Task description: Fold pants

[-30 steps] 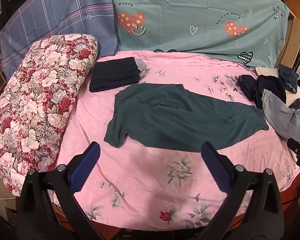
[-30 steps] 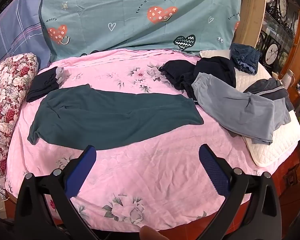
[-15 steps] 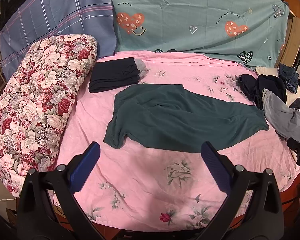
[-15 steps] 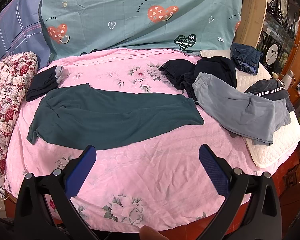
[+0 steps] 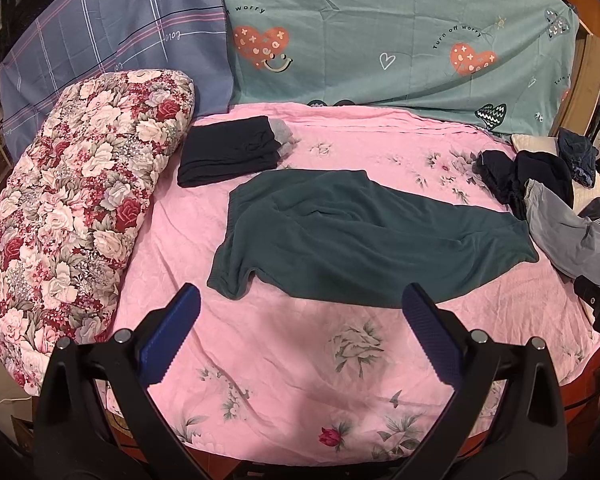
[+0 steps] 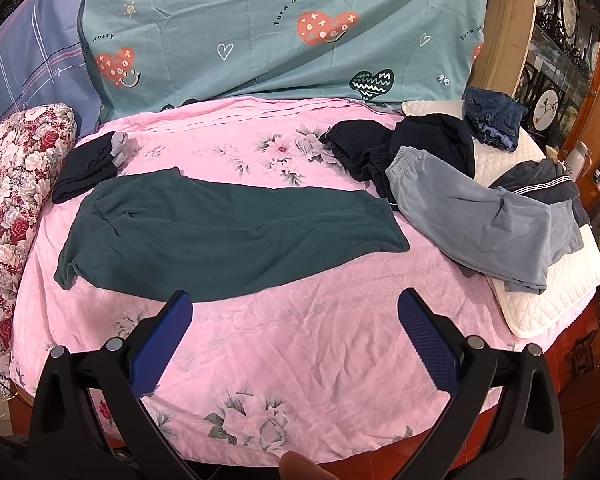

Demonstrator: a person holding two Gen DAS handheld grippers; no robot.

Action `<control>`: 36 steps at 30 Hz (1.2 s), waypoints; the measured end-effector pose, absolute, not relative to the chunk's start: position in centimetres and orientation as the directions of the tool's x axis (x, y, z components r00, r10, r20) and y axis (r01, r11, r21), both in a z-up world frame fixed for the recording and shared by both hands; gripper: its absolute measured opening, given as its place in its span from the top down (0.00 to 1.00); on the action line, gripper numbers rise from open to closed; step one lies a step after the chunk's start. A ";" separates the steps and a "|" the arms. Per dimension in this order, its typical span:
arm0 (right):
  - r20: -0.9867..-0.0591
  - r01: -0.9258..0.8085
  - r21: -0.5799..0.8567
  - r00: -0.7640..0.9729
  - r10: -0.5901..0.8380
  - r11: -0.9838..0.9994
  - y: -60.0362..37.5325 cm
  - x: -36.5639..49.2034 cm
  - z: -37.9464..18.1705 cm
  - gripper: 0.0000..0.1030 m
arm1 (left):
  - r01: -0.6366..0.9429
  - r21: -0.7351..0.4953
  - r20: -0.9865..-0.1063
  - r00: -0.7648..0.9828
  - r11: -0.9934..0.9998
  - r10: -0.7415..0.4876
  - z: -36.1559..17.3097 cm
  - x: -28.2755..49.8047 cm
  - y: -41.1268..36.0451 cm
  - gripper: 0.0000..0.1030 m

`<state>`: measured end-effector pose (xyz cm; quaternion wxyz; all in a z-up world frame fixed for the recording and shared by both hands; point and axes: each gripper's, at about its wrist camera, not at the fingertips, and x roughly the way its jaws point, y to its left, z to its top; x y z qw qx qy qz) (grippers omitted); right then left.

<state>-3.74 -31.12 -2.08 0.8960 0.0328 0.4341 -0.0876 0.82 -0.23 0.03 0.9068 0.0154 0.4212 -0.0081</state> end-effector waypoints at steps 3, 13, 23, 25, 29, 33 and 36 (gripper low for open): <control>-0.783 0.186 -0.018 0.608 -0.130 0.982 -31.1 -3.7 -2.1 0.01 | 0.028 0.021 -0.765 0.644 0.999 -0.002 0.1 0.8 -0.2 0.02; -0.784 0.186 -0.018 0.607 -0.129 0.982 -31.0 -3.6 -2.3 0.01 | 0.026 0.023 -0.763 0.646 0.999 0.001 0.2 1.0 -0.1 0.02; -0.785 0.186 -0.019 0.606 -0.130 0.982 -31.0 -3.7 -2.3 0.01 | 0.027 0.023 -0.762 0.647 0.999 0.000 0.2 0.8 -0.1 0.02; -0.786 0.187 -0.020 0.605 -0.130 0.982 -31.0 -3.7 -2.3 0.01 | 0.027 0.023 -0.763 0.647 0.999 0.000 0.2 0.9 -0.1 0.02; -0.786 0.184 -0.020 0.605 -0.129 0.983 -30.9 -3.7 -2.5 0.01 | 0.026 0.023 -0.763 0.646 0.999 0.000 0.2 0.9 -0.1 0.02; -0.787 0.184 -0.018 0.604 -0.128 0.983 -31.1 -3.8 -2.6 0.01 | 0.025 0.022 -0.764 0.645 0.999 0.001 0.2 0.9 0.0 0.02; -0.788 0.181 -0.021 0.602 -0.128 0.983 -30.4 -3.1 -2.5 0.01 | 0.023 0.022 -0.767 0.642 0.999 0.002 -0.2 1.1 0.3 0.02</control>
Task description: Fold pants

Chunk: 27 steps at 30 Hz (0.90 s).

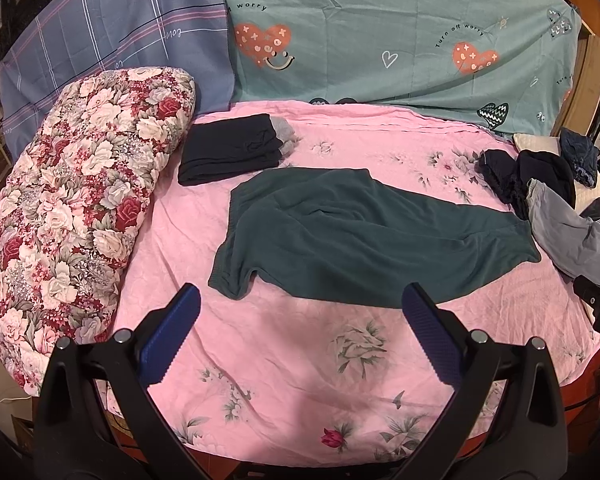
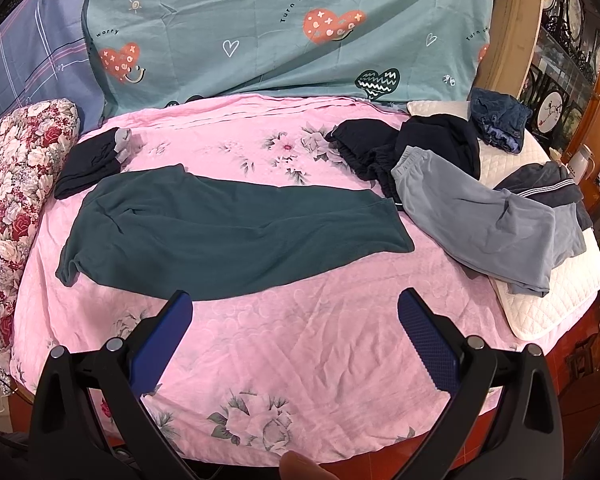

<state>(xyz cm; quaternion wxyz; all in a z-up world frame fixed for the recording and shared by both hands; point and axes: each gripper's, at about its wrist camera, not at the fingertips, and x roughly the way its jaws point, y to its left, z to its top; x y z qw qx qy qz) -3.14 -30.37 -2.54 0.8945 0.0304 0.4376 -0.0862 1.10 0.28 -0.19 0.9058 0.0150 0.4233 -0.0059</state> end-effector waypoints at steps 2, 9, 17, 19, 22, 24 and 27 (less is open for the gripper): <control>-0.790 0.180 -0.021 0.600 -0.126 0.983 -30.1 -3.0 -2.7 0.01 | 0.024 0.023 -0.769 0.639 0.999 0.003 -0.3 1.3 0.4 0.02; -0.801 0.176 -0.019 0.587 -0.121 0.984 -30.4 -2.1 -3.1 0.01 | 0.020 0.027 -0.786 0.618 0.999 0.009 -1.1 2.4 0.6 0.02; -0.814 0.174 0.000 0.571 -0.101 0.985 -31.7 -0.4 -4.6 0.01 | 0.013 0.051 -0.797 0.603 0.999 0.033 -4.1 4.9 2.6 0.02; -0.827 0.206 0.025 0.554 -0.095 0.978 -33.1 0.2 -5.9 0.01 | 0.008 0.070 -0.808 0.587 0.998 0.052 -5.5 5.5 3.5 0.02; -0.845 0.265 0.037 0.523 -0.112 0.963 -35.7 1.2 -8.6 0.01 | 0.008 0.089 -0.826 0.560 0.996 0.069 -7.9 6.3 4.8 0.02; -0.850 0.288 0.040 0.514 -0.119 0.957 -36.9 1.8 -10.0 0.01 | 0.005 0.080 -0.838 0.542 0.997 0.065 -9.1 6.7 5.6 0.02; -0.869 0.342 0.102 0.488 -0.084 0.934 -39.8 3.4 -13.0 0.15 | -0.008 0.055 -0.855 0.516 0.998 0.051 -10.9 7.6 6.7 0.02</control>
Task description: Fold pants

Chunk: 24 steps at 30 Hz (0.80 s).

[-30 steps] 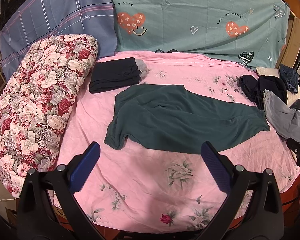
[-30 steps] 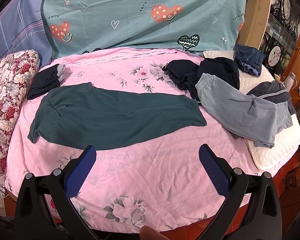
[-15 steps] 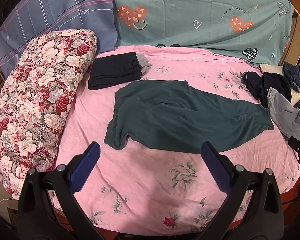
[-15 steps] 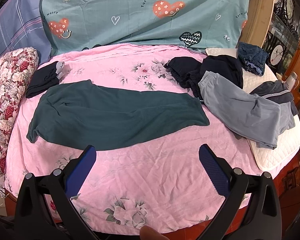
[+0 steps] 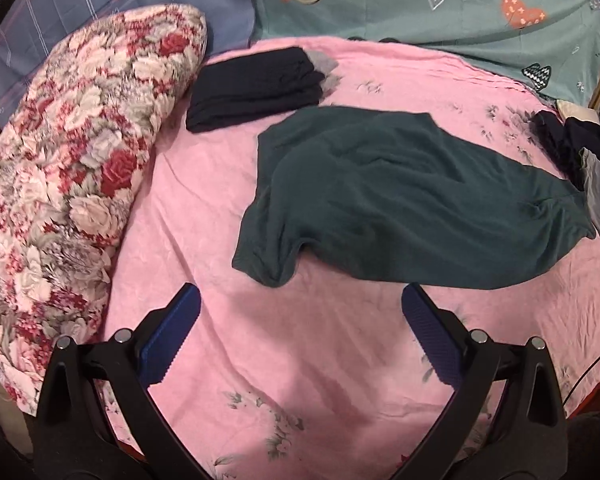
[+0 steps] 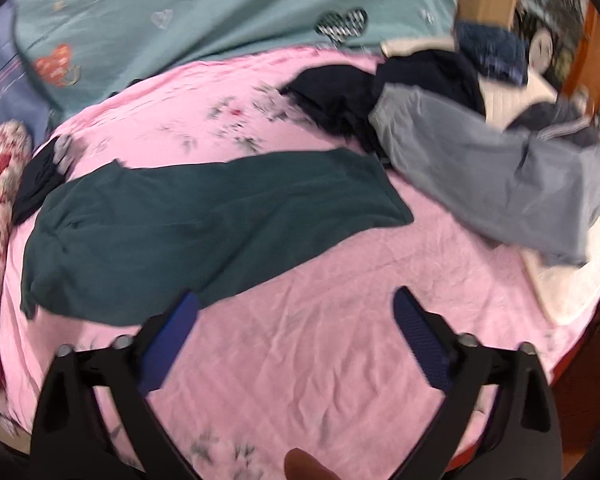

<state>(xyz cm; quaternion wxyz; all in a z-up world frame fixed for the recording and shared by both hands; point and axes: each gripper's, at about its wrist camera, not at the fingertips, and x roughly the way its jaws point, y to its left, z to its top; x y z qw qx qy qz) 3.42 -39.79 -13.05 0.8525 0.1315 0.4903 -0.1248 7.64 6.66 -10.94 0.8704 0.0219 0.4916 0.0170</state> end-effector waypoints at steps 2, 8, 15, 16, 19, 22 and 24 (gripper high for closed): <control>-0.878 0.383 0.138 0.473 -0.065 0.913 -41.9 4.8 -15.3 0.25 | -0.015 0.037 -0.859 0.511 0.999 0.040 -11.9 8.3 7.2 0.02; -0.910 0.455 0.182 0.414 -0.026 0.871 -44.5 8.9 -20.3 0.34 | -0.036 0.034 -0.864 0.501 0.999 0.047 -14.5 10.5 8.5 0.02; -0.923 0.461 0.132 0.379 -0.060 0.878 -43.6 11.0 -23.0 0.35 | -0.105 0.005 -0.909 0.414 0.994 0.048 -20.0 14.4 11.4 0.28; -0.921 0.460 0.129 0.384 -0.066 0.878 -43.5 11.1 -23.0 0.35 | -0.102 0.001 -0.914 0.403 0.995 0.043 -20.7 15.0 11.6 0.33; -0.913 0.466 0.130 0.401 -0.078 0.875 -43.3 11.2 -22.9 0.42 | -0.102 -0.005 -0.921 0.387 0.995 0.035 -22.2 16.0 12.1 0.42; -0.906 0.474 0.104 0.407 -0.113 0.874 -42.9 11.5 -22.9 0.50 | -0.094 -0.040 -0.907 0.420 0.995 0.004 -22.3 16.5 12.4 0.51; -0.901 0.471 0.095 0.415 -0.125 0.877 -42.8 11.9 -22.9 0.58 | -0.058 -0.053 -0.901 0.434 0.997 -0.023 -22.2 16.5 11.8 0.69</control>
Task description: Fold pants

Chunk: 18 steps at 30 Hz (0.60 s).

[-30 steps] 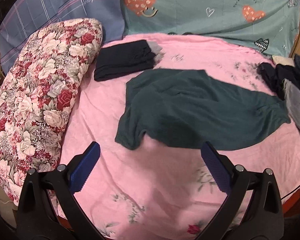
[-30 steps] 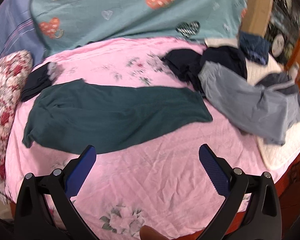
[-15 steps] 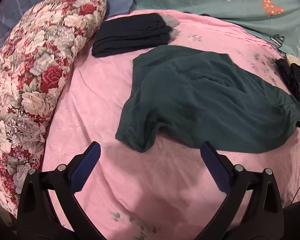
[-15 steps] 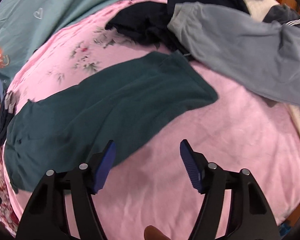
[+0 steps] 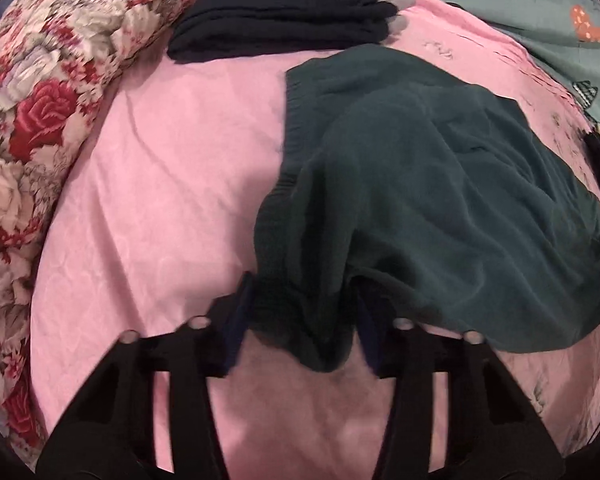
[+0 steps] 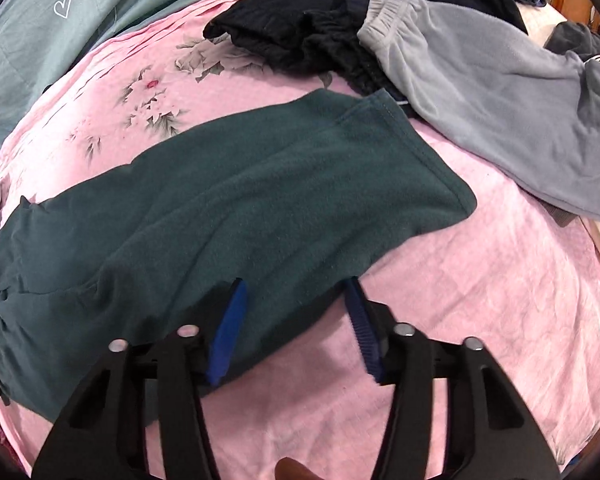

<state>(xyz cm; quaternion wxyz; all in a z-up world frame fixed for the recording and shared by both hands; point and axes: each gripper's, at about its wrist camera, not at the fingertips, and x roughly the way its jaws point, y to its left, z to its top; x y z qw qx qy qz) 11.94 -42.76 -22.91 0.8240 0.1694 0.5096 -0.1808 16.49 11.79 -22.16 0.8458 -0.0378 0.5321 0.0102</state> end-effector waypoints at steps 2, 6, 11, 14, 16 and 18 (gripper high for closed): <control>-0.898 0.463 0.079 0.417 -0.139 0.883 -42.4 12.3 -23.0 0.81 | -0.038 -0.051 -0.895 0.444 0.998 -0.029 -21.9 16.4 11.5 0.73; -0.894 0.480 0.112 0.432 -0.123 0.870 -42.5 11.9 -22.6 0.94 | -0.053 -0.063 -0.881 0.472 0.997 -0.030 -21.1 15.6 12.2 0.76; -0.879 0.489 0.130 0.460 -0.128 0.862 -42.9 9.2 -20.3 0.95 | -0.080 -0.087 -0.859 0.511 0.993 -0.034 -18.6 13.5 14.4 0.76; -0.881 0.485 0.150 0.462 -0.107 0.862 -43.2 7.3 -19.2 0.95 | -0.080 -0.081 -0.845 0.533 0.994 -0.026 -16.8 11.7 15.2 0.77; -0.883 0.475 0.163 0.461 -0.087 0.865 -43.1 5.9 -18.7 0.95 | -0.093 -0.083 -0.843 0.537 0.992 -0.020 -16.2 10.4 15.8 0.77; -0.884 0.451 0.157 0.461 -0.079 0.879 -42.2 4.6 -18.2 0.95 | -0.102 -0.080 -0.853 0.522 0.992 -0.015 -16.4 8.9 16.6 0.77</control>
